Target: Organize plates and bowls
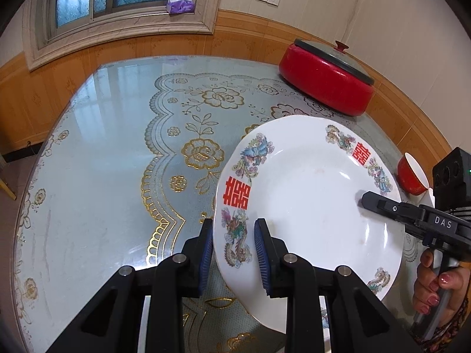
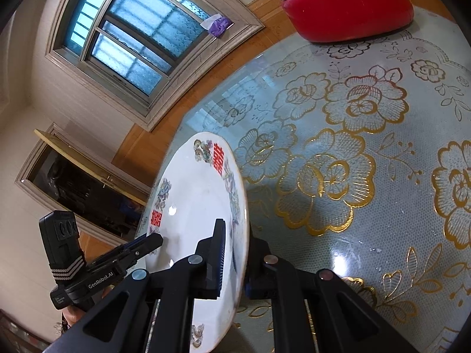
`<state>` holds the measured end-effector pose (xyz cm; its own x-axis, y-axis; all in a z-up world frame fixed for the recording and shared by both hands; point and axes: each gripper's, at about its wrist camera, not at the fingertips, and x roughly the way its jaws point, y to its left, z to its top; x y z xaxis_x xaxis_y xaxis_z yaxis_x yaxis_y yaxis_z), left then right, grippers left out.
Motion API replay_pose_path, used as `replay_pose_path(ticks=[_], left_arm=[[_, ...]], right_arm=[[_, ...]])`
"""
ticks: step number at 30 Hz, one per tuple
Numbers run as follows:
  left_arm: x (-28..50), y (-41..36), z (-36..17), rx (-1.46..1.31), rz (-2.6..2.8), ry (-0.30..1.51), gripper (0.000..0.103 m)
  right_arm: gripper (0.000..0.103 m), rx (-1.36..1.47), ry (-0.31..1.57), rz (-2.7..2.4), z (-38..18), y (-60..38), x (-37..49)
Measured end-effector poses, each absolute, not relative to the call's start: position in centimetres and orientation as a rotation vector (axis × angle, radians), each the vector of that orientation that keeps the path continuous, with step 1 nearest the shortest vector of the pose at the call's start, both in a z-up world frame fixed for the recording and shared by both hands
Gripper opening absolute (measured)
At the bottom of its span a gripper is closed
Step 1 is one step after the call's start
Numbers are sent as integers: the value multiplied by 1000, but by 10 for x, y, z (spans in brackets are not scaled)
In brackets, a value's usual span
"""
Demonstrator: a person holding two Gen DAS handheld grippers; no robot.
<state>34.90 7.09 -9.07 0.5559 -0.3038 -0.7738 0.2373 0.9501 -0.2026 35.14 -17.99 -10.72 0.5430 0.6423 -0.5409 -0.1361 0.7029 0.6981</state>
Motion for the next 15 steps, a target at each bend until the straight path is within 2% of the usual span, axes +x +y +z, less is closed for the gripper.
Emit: replay_pose_path(ticks=[15], left_arm=[[325,81,-73,-92,-329,900,27]], right_arm=[[9,673,892,538,-94,-178,345]])
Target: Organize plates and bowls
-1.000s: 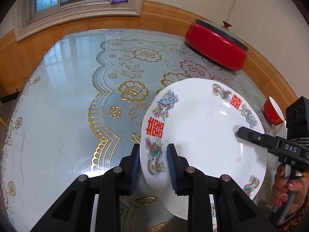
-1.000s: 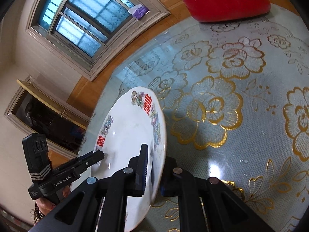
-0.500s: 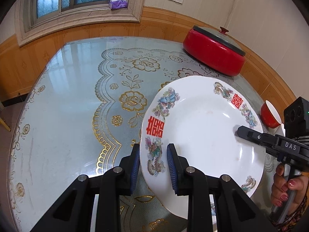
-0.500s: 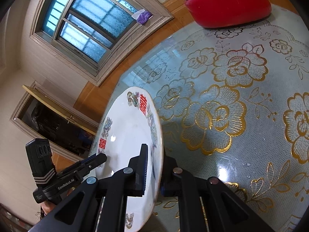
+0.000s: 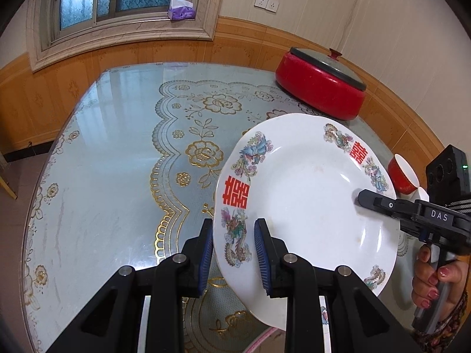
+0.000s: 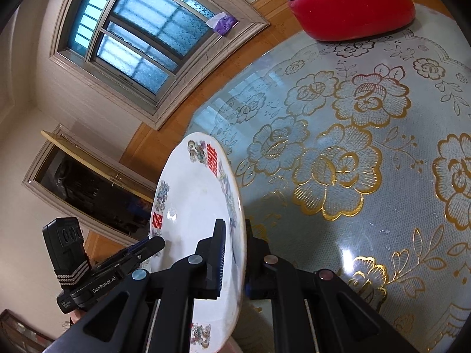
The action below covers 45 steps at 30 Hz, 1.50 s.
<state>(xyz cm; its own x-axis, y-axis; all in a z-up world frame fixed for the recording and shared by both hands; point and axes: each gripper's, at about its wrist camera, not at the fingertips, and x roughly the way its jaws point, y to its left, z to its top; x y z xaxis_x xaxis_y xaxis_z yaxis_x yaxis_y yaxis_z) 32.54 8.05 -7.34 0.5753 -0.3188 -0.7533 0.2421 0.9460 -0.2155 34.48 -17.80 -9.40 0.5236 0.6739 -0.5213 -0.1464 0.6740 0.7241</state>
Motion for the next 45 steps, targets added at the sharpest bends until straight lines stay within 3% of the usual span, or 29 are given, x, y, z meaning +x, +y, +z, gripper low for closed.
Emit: replay_pose_path(ticks=[21,45], left_arm=[[227,100,-70,-123,-358,903,27],[159,116,-95,-157,-381,1026,29]], right_arm=[[9,674,955,596,-97,-171,251],[13,688,1201,569,-127,-160,183]])
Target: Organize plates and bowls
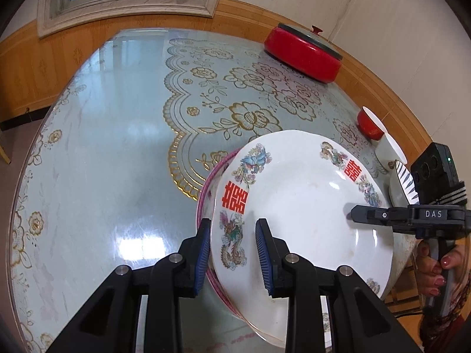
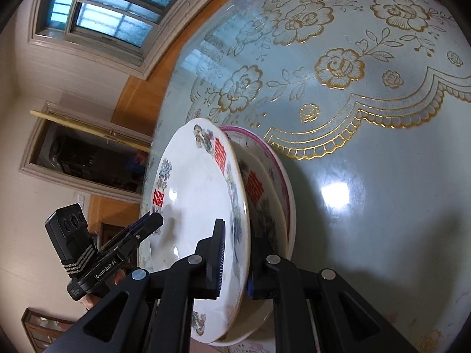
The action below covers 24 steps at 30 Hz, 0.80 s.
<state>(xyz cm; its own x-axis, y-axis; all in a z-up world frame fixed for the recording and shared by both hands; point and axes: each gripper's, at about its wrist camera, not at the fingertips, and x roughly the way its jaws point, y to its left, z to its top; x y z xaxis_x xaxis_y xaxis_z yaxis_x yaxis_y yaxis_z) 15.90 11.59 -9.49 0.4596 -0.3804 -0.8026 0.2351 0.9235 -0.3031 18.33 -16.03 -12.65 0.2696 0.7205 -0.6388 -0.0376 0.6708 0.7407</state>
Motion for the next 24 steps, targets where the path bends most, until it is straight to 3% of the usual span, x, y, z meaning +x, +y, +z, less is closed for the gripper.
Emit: replay_pose_path(ticks=[9,12,21,24], left_arm=[[145,122,-85,-172,-400,979,33],[139,125,-83,-183,-397,961,42],[110,128,-90,-198,-391,936,50],[99,129,-86,-195,-387,914,58]], right_arm=[[23,718,1290,558,-120,-153,199],[23,743,1304,543,-116,-157,204],[26,709,1314,524,-105,-166,206],[26,705,1308,528,-104,-172,203]])
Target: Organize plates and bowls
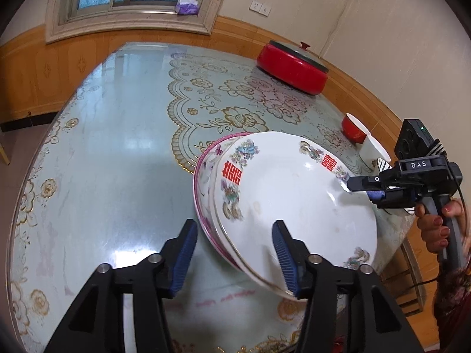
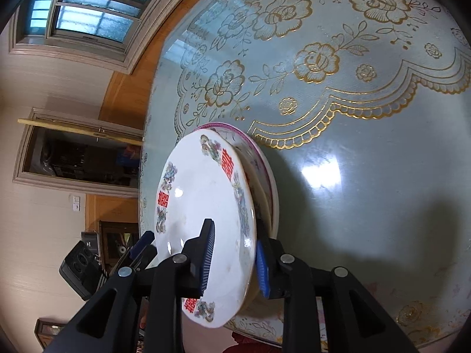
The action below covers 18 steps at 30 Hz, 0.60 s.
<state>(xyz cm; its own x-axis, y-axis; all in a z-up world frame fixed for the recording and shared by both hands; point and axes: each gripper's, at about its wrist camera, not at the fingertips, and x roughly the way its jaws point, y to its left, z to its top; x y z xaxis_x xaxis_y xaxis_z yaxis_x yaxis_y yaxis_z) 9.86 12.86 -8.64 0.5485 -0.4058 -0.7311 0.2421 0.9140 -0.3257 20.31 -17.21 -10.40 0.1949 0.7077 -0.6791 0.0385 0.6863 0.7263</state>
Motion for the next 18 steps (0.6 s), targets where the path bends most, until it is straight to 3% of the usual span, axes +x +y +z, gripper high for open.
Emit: replay_pose_path(ticks=[12,18], left_arm=[[80,114,-105,-265,-447,975,58],[75,106,-103,-259,-431,967,53]], right_arm=[[27,539,1180,525,-77,-191,168],[27,548,1233,556,-96,-189,155]])
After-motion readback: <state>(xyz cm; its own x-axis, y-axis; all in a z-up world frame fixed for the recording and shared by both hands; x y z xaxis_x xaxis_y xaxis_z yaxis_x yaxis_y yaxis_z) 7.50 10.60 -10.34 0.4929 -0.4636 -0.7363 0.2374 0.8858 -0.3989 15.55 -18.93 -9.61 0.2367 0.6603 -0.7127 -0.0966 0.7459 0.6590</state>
